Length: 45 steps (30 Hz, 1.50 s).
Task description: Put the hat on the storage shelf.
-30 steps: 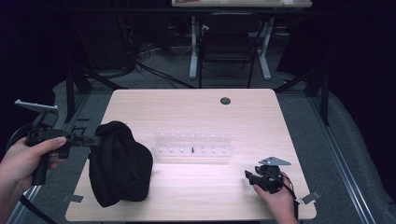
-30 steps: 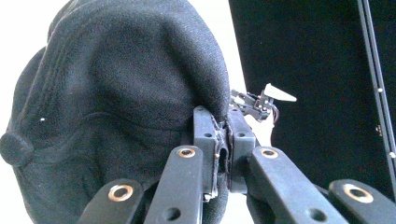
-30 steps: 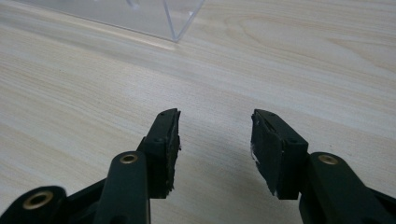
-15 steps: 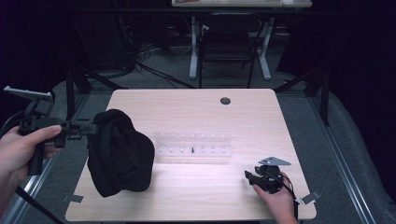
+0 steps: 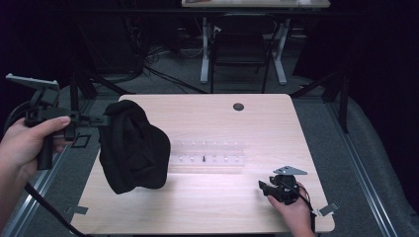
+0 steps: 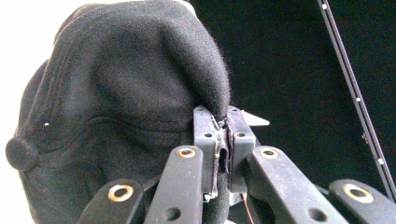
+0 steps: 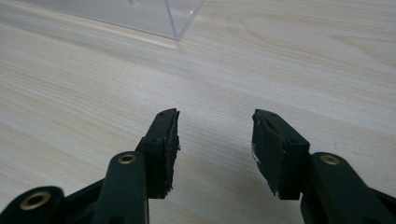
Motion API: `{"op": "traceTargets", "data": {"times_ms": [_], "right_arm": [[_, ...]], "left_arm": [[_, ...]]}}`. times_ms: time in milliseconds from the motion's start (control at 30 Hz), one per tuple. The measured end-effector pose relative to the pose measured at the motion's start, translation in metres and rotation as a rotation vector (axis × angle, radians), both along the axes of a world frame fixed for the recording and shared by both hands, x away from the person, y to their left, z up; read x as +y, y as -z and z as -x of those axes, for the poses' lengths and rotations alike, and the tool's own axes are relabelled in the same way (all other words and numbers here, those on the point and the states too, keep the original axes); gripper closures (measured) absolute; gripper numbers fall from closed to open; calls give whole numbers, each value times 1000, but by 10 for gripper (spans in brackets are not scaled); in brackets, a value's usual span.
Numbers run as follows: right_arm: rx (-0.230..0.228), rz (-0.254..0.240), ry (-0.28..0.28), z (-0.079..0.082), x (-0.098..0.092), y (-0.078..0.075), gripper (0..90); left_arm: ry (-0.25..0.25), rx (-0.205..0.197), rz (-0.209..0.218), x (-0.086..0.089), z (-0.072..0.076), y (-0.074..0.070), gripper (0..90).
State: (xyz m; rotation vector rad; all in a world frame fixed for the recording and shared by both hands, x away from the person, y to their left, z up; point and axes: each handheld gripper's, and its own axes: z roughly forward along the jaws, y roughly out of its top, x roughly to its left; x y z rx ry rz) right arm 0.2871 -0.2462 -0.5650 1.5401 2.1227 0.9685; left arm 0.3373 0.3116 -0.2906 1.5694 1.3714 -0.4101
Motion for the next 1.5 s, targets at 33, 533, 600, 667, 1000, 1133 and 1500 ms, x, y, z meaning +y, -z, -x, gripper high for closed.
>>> {"op": "traceTargets", "data": {"times_ms": [33, 533, 600, 667, 1000, 1133, 1500], "right_arm": [[0, 0, 0, 0, 0, 0, 502], [-12, 6, -9, 0, 0, 1, 496], [-11, 8, -11, 0, 1, 1, 496], [-10, 9, -12, -1, 1, 1, 495], [-8, 7, -10, -1, 0, 1, 495], [-10, 12, -12, -1, -2, 1, 495], [-15, 3, -6, -1, -4, 0, 495]], "left_arm": [[0, 0, 0, 0, 0, 0, 859], [-2, -5, 4, -23, -27, -2, 859], [-6, -5, 6, -26, -30, -2, 859], [-8, -10, 6, -30, -34, -2, 859], [-6, -6, 6, -45, -50, 0, 859], [-1, -5, 8, -55, -56, 1, 859], [12, -1, 10, -82, -72, 7, 859]]}}
